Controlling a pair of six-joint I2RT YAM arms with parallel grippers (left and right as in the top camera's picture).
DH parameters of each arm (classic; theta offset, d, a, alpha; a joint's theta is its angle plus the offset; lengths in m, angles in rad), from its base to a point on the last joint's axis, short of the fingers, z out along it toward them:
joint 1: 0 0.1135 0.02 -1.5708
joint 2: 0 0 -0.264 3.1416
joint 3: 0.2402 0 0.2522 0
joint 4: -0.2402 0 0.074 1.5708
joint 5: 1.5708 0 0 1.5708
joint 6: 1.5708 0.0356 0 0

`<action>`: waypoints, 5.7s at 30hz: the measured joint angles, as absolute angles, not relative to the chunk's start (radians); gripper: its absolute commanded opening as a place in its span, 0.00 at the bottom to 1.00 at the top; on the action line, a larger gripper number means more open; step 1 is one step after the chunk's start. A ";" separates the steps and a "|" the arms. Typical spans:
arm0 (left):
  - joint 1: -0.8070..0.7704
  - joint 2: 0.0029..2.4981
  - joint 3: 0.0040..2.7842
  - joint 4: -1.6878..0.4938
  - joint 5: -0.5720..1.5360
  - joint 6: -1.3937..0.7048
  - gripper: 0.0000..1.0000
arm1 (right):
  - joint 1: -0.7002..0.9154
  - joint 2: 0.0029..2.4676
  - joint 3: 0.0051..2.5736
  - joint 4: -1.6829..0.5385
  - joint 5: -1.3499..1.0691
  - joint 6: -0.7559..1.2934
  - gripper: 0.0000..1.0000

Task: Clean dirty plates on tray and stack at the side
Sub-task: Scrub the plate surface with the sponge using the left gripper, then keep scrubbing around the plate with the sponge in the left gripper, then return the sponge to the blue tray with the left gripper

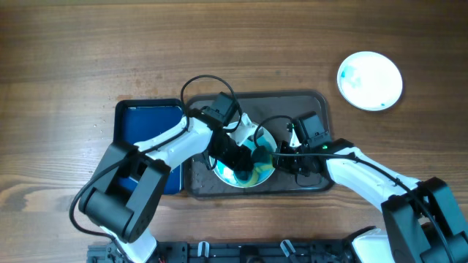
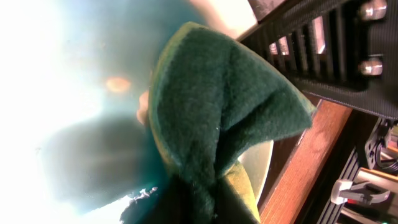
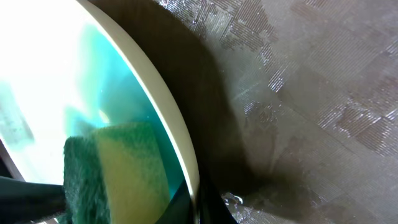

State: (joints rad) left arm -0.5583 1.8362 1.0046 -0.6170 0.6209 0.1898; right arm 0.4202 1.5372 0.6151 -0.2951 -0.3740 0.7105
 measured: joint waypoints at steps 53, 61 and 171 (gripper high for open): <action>-0.765 1.865 1.102 -0.594 0.391 -0.133 0.04 | 0.415 1.537 0.612 -0.284 -0.374 0.702 0.04; -0.692 1.866 1.103 -0.656 0.416 -0.137 0.04 | 0.417 1.537 0.611 -0.284 -0.381 0.688 0.04; -0.590 1.895 1.357 -0.793 0.438 -0.188 0.04 | 0.413 1.535 0.612 -0.336 -0.407 0.661 0.04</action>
State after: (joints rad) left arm -0.5900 1.8946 1.3575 -0.7933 0.4381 -0.1883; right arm 0.4133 1.5352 0.6125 -0.3355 -0.4068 0.6613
